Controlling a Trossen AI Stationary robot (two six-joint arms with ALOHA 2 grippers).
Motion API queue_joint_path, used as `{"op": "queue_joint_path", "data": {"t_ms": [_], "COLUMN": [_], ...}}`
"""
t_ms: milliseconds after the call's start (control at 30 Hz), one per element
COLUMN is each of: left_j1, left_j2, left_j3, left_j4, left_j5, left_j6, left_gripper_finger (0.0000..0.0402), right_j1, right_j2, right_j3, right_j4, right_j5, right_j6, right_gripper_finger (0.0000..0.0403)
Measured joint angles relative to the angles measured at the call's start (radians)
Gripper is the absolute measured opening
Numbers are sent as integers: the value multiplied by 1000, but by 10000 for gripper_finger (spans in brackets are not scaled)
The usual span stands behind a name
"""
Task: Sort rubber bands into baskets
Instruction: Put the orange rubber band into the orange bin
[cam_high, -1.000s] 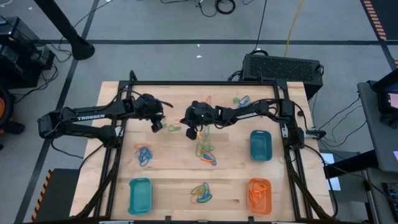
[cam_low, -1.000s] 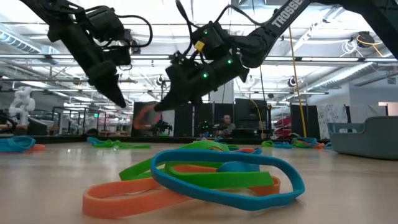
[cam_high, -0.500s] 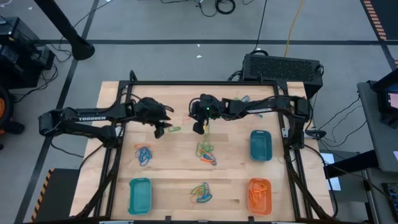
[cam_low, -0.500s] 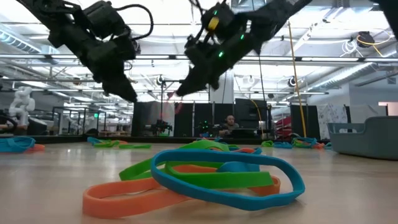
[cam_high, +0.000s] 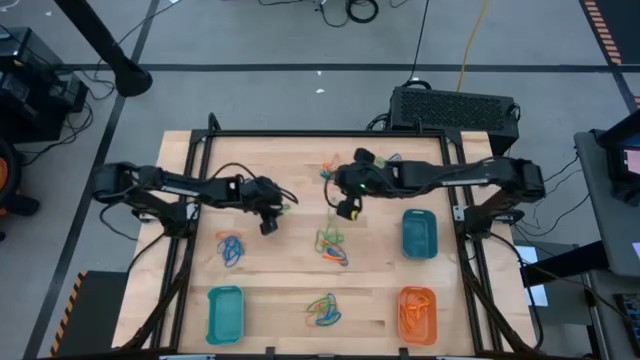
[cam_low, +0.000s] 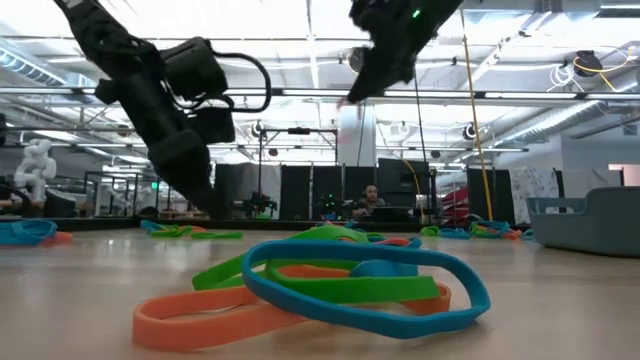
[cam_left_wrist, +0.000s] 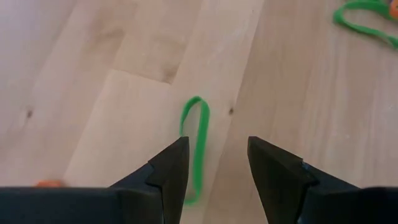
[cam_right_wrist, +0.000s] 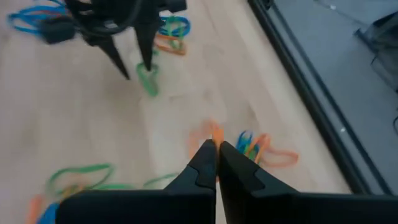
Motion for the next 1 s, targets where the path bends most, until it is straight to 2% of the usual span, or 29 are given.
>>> {"op": "queue_joint_path", "data": {"t_ms": [267,433,600,767,900,1000], "left_j1": [1,0,-1,0,0,-1], "left_j2": [39,36,35,35,35,35], "left_j3": [0,0,0,0,1,1], "left_j4": [36,157,333,502,568,575], "left_j5": [-42,-30,64,181,301,349], "left_j6": [21,65,141,198,209,229], "left_gripper_finger": [171,171,171,171,171,171], "right_j1": [140,249,365,470,547,611], "right_j2": [-132,-184,-186,-160,-144,-126], "right_j3": [0,0,0,0,0,0], "right_j4": [-243,-405,-534,-550,-550,-546], "right_j5": [0,-2,-51,-125,-183,-234], "right_j6": [206,406,636,821,944,1053], "right_gripper_finger": [0,0,0,0,0,0]}}
